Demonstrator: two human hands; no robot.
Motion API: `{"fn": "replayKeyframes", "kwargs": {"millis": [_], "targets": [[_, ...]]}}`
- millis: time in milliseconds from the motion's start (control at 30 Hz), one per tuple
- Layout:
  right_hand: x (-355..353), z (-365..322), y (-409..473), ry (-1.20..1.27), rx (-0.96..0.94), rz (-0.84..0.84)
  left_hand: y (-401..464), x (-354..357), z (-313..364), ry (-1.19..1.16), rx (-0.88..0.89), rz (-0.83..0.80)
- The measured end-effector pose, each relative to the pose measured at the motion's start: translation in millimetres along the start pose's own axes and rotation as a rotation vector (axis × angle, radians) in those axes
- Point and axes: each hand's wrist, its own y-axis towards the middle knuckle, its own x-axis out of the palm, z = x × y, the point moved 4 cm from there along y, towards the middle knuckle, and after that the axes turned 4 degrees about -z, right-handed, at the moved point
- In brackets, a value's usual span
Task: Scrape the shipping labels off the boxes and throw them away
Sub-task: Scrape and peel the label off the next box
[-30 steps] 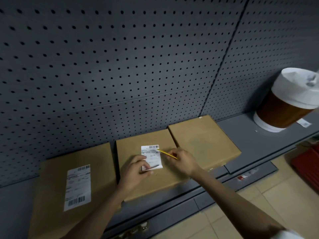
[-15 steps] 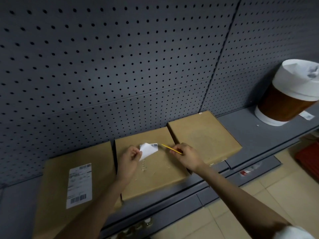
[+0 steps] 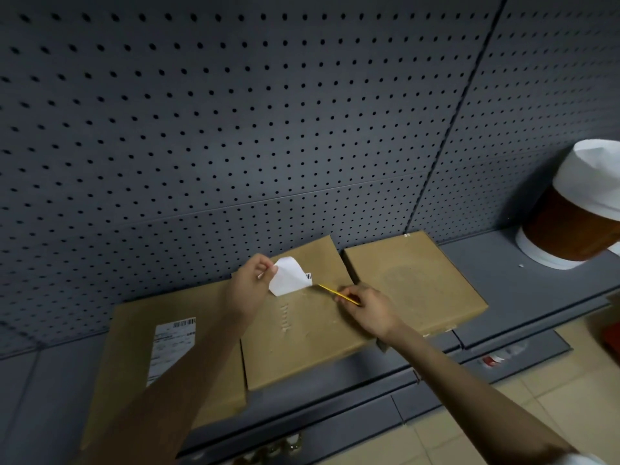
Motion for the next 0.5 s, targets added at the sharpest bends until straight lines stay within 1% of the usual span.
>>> {"fn": "replayKeyframes", "kwargs": {"millis": [100, 267, 367, 500], "targets": [[5.5, 2.6, -1.4, -0.032, 0.018, -0.030, -5.2, 6.2, 0.4, -0.010, -0.020, -0.009], [26.4, 20.0, -6.3, -0.118, 0.094, -0.135, -31.2, 25.0, -24.6, 0.013, -0.154, -0.105], [34.5, 27.5, -7.9, -0.043, 0.122, -0.134, -43.7, 31.1, -39.7, -0.043, -0.207, -0.137], [42.6, 27.9, -6.1, 0.036, 0.146, -0.143, -44.9, 32.9, -38.4, -0.043, -0.217, -0.147]]}}
